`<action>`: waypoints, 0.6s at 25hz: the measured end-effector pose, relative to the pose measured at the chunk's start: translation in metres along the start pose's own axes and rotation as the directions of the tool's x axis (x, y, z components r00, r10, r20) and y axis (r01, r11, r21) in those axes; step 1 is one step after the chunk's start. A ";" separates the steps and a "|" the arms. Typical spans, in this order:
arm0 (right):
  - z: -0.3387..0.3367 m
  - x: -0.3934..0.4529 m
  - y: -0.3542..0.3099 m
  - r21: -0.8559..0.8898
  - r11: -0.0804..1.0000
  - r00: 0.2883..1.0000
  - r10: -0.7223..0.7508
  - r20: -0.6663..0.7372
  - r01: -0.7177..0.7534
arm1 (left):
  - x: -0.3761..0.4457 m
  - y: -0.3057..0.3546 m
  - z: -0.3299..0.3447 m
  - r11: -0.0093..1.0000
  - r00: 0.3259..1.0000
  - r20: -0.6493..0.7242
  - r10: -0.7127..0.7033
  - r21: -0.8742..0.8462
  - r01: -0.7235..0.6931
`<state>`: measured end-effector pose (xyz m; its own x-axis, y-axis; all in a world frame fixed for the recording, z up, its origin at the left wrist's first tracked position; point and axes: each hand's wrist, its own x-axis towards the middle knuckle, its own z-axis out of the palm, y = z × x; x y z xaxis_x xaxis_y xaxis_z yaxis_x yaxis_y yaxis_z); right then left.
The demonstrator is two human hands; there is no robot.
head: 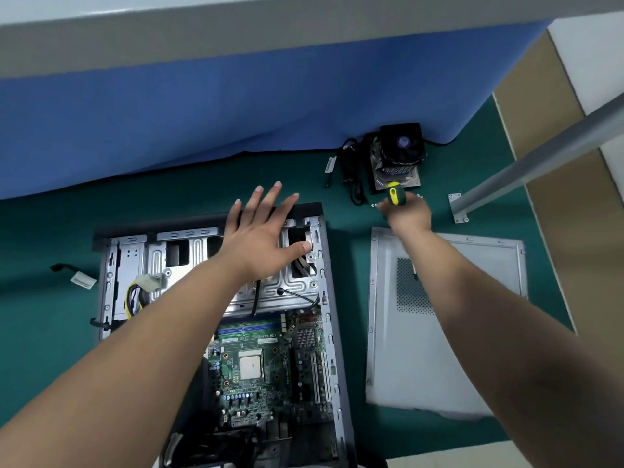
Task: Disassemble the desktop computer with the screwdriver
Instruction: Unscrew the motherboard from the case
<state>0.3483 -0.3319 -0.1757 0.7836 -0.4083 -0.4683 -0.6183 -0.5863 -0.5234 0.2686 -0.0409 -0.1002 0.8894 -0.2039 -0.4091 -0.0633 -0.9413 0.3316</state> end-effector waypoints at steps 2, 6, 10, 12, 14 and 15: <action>-0.019 -0.038 -0.009 0.358 0.933 0.996 -0.004 0.086 -0.027 | -0.003 0.001 -0.006 0.997 1.000 0.019 -0.004 -0.079 0.005; -0.050 -0.128 -0.034 0.775 0.625 0.956 -0.165 0.243 -0.090 | -0.041 0.016 -0.009 0.934 0.979 -0.199 0.042 -0.339 -0.109; -0.043 -0.216 -0.050 0.900 0.386 0.879 -0.331 0.342 -0.205 | -0.126 0.035 0.024 0.835 0.965 -0.232 0.124 -0.500 -0.228; -0.024 -0.255 -0.054 0.899 0.373 0.861 -0.353 0.366 -0.230 | -0.161 0.030 0.041 0.785 0.973 -0.182 0.145 -0.577 -0.225; -0.002 -0.285 -0.052 0.828 0.548 0.880 -0.326 0.346 -0.122 | -0.183 0.012 0.052 0.803 0.970 -0.193 0.146 -0.549 -0.230; 0.009 -0.298 -0.048 0.726 0.687 0.899 -0.309 0.309 -0.013 | -0.194 0.000 0.055 0.829 0.973 -0.188 0.136 -0.516 -0.216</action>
<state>0.1439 -0.1764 -0.0174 0.8771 0.0307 -0.4793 -0.4796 0.1108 -0.8705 0.0714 -0.0161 -0.0678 0.9417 -0.2756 -0.1928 -0.0107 -0.5976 0.8018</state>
